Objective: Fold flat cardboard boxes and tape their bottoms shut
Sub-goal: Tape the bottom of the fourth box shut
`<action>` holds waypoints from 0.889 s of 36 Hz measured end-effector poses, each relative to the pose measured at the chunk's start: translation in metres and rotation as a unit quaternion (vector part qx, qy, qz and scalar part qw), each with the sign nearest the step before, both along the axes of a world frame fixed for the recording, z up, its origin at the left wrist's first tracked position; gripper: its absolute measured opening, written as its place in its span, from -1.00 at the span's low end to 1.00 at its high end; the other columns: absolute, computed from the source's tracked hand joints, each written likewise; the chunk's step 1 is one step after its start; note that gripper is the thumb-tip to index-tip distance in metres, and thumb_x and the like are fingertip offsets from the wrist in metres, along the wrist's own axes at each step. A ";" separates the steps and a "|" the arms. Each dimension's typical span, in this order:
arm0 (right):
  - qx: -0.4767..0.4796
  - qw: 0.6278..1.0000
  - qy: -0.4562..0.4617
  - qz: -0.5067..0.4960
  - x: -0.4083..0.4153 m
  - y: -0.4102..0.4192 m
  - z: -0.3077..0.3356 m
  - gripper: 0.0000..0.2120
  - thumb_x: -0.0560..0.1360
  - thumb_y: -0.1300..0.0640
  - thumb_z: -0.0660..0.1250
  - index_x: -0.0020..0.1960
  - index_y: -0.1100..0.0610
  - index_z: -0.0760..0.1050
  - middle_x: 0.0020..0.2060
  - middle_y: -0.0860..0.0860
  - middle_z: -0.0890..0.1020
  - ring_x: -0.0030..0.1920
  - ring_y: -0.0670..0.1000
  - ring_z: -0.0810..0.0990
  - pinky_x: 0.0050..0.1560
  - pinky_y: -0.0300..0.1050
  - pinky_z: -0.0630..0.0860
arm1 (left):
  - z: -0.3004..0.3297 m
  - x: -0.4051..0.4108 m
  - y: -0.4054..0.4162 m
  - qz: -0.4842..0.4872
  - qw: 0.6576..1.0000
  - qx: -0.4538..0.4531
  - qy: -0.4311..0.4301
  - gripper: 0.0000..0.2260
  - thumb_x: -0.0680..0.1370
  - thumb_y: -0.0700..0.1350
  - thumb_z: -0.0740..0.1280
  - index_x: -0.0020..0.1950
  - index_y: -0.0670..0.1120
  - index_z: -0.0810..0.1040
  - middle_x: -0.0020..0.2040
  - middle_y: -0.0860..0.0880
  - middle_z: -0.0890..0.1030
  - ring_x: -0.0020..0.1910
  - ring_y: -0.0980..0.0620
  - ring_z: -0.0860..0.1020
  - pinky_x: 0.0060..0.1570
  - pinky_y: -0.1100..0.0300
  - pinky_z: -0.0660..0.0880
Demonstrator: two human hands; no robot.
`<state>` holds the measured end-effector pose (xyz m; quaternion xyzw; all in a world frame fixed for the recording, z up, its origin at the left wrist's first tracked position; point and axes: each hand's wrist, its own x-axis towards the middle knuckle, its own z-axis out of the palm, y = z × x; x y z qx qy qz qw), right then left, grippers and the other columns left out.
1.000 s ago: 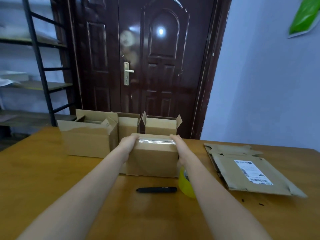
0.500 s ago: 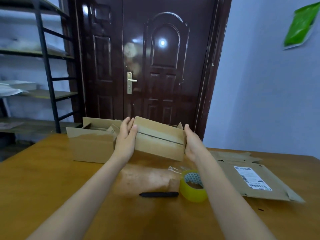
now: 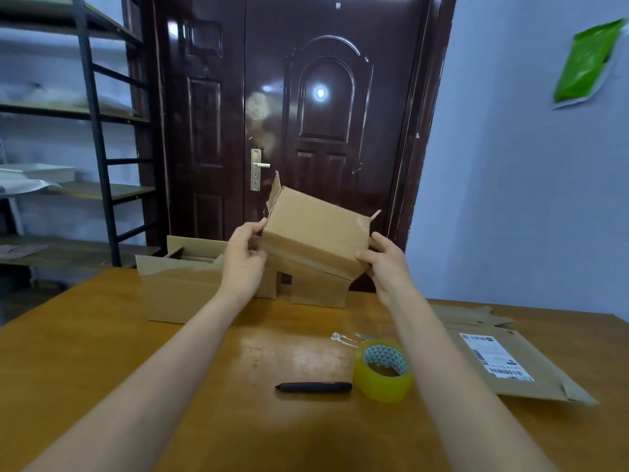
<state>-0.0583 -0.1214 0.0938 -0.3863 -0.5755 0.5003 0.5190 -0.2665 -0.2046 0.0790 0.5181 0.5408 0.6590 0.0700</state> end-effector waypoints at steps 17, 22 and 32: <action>-0.039 0.991 -0.127 0.011 -0.025 0.000 -0.074 -0.21 0.42 0.49 0.21 0.51 -0.04 0.08 0.26 0.07 0.40 0.20 0.08 0.44 0.00 -0.06 0.54 | -0.092 -0.006 0.014 -0.013 0.971 -0.229 -0.065 -0.56 0.59 -0.12 0.21 0.47 -0.06 0.29 0.34 -0.06 0.44 0.28 -0.06 0.41 0.25 0.00 0.40; -0.106 0.980 -0.163 0.047 -0.031 0.002 -0.093 -0.26 0.50 0.42 0.19 0.52 0.00 -0.04 0.39 0.13 0.31 0.29 0.13 0.37 0.22 0.01 0.41 | -0.111 -0.013 0.021 -0.034 0.944 -0.297 -0.141 -0.57 0.61 -0.10 0.20 0.48 -0.10 0.27 0.41 -0.11 0.39 0.37 -0.13 0.34 0.32 -0.02 0.31; -0.130 0.969 -0.197 0.068 -0.052 0.015 -0.098 -0.23 0.53 0.32 0.21 0.53 0.04 -0.20 0.48 0.10 0.19 0.40 0.15 0.28 0.30 0.03 0.32 | -0.116 -0.025 0.039 -0.052 0.935 -0.307 -0.167 -0.50 0.59 -0.12 0.22 0.52 -0.07 0.19 0.43 -0.10 0.35 0.41 -0.13 0.30 0.39 -0.03 0.23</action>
